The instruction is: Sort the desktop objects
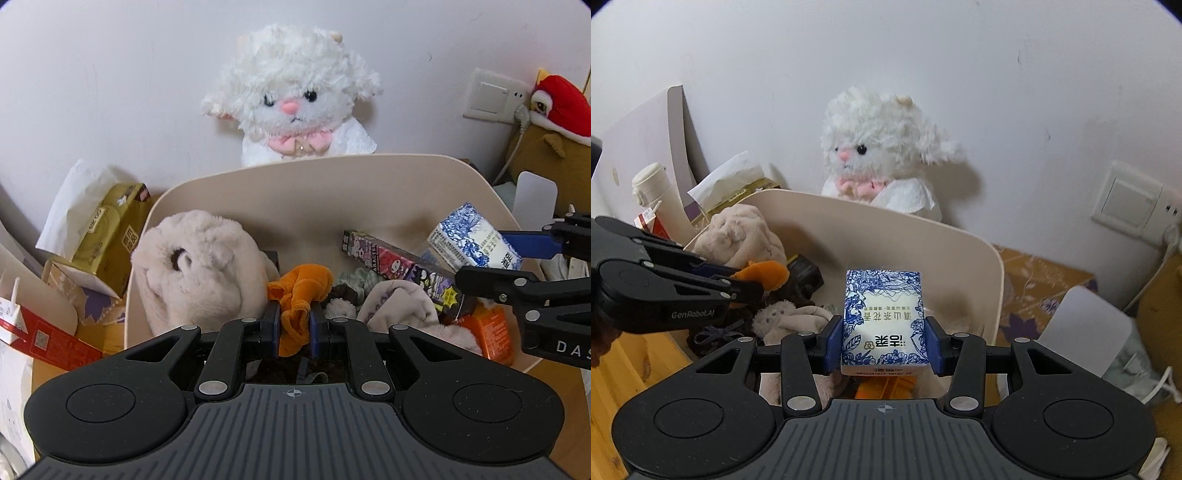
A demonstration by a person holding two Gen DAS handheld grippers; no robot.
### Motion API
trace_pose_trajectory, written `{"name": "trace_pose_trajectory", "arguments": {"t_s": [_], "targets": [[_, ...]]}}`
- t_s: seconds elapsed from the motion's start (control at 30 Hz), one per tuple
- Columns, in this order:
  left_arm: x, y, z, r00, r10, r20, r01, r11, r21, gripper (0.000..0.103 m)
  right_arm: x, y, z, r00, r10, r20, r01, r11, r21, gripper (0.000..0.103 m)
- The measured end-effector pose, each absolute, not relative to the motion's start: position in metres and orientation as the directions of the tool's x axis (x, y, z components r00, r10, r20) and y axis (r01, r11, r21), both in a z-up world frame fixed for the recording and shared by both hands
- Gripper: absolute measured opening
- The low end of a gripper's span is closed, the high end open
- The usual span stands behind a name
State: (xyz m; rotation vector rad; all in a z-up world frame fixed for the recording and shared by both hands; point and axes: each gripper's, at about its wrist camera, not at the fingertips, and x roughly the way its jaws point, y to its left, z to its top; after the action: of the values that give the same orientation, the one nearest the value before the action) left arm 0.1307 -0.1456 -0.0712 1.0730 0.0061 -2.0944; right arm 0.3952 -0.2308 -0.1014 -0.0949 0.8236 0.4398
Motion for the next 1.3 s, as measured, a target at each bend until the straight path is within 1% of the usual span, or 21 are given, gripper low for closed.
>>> {"name": "trace_pose_trajectory", "arguments": {"t_s": [0.13, 0.2, 0.23, 0.27, 0.3, 0.33, 0.37, 0.4, 0.43, 0.5, 0.57, 0.6, 0.63, 0.67, 0.8, 0.87, 1.0, 1.17, 1.3], "targets": [[0.128, -0.148, -0.073, -0.335, -0.624, -0.706, 0.653, -0.694, 0.303, 0.016, 0.400, -0.231, -0.104, 0.581, 0.353, -0.734, -0.427, 0.899, 0.095, 0.044], [0.128, -0.147, -0.073, -0.328, -0.629, -0.705, 0.658, -0.687, 0.307, 0.020, 0.402, -0.232, -0.105, 0.575, 0.359, -0.735, -0.429, 0.897, 0.104, 0.045], [0.128, -0.146, -0.074, -0.325, -0.631, -0.704, 0.660, -0.685, 0.309, 0.027, 0.402, -0.232, -0.105, 0.575, 0.360, -0.735, -0.428, 0.898, 0.104, 0.053], [0.129, -0.145, -0.073, -0.323, -0.630, -0.707, 0.662, -0.684, 0.306, 0.035, 0.402, -0.232, -0.105, 0.575, 0.358, -0.735, -0.426, 0.899, 0.104, 0.055], [0.129, -0.145, -0.073, -0.322, -0.626, -0.710, 0.665, -0.683, 0.301, 0.040, 0.402, -0.233, -0.105, 0.574, 0.361, -0.735, -0.424, 0.899, 0.110, 0.056], [0.130, -0.144, -0.073, -0.323, -0.624, -0.712, 0.669, -0.683, 0.295, 0.052, 0.402, -0.234, -0.104, 0.573, 0.363, -0.735, -0.421, 0.900, 0.117, 0.058], [0.131, -0.143, -0.072, -0.325, -0.624, -0.710, 0.672, -0.681, 0.291, 0.060, 0.401, -0.235, -0.104, 0.573, 0.367, -0.733, -0.418, 0.900, 0.124, 0.062], [0.131, -0.142, -0.071, -0.328, -0.625, -0.708, 0.672, -0.681, 0.290, 0.063, 0.400, -0.235, -0.103, 0.573, 0.370, -0.731, -0.413, 0.901, 0.132, 0.064], [0.132, -0.141, -0.070, -0.331, -0.626, -0.706, 0.671, -0.682, 0.290, 0.065, 0.399, -0.236, -0.102, 0.574, 0.372, -0.729, -0.410, 0.902, 0.138, 0.069], [0.134, -0.138, -0.069, -0.328, -0.628, -0.706, 0.669, -0.682, 0.296, 0.068, 0.397, -0.236, -0.100, 0.575, 0.368, -0.730, -0.405, 0.904, 0.137, 0.073], [0.138, -0.135, -0.066, -0.322, -0.635, -0.702, 0.672, -0.675, 0.303, 0.074, 0.395, -0.237, -0.096, 0.581, 0.362, -0.729, -0.396, 0.908, 0.136, 0.079], [0.140, -0.134, -0.065, -0.323, -0.637, -0.700, 0.674, -0.674, 0.303, 0.075, 0.393, -0.238, -0.093, 0.587, 0.358, -0.726, -0.383, 0.913, 0.139, 0.081], [0.143, -0.133, -0.063, -0.327, -0.637, -0.698, 0.675, -0.674, 0.299, 0.076, 0.390, -0.239, -0.091, 0.592, 0.356, -0.723, -0.372, 0.917, 0.146, 0.087], [0.146, -0.132, -0.061, -0.327, -0.636, -0.699, 0.677, -0.674, 0.296, 0.077, 0.388, -0.240, -0.089, 0.596, 0.354, -0.721, -0.361, 0.920, 0.153, 0.090], [0.157, -0.129, -0.053, -0.327, -0.638, -0.697, 0.691, -0.664, 0.284, 0.079, 0.380, -0.242, -0.081, 0.591, 0.348, -0.728, -0.331, 0.927, 0.175, 0.092], [0.162, -0.126, -0.048, -0.331, -0.640, -0.694, 0.692, -0.664, 0.283, 0.080, 0.376, -0.244, -0.077, 0.593, 0.345, -0.727, -0.310, 0.932, 0.189, 0.098], [0.171, -0.120, -0.040, -0.337, -0.646, -0.685, 0.696, -0.661, 0.281, 0.081, 0.367, -0.246, -0.067, 0.610, 0.336, -0.718, -0.277, 0.939, 0.205, 0.103], [0.179, -0.111, -0.031, -0.347, -0.649, -0.677, 0.698, -0.661, 0.275, 0.081, 0.355, -0.243, -0.055, 0.640, 0.301, -0.707, -0.270, 0.949, 0.160, 0.103], [0.187, -0.100, -0.024, -0.355, -0.626, -0.694, 0.689, -0.677, 0.259, 0.081, 0.344, -0.244, -0.045, 0.657, 0.290, -0.696, -0.265, 0.953, 0.147, 0.103]]}}
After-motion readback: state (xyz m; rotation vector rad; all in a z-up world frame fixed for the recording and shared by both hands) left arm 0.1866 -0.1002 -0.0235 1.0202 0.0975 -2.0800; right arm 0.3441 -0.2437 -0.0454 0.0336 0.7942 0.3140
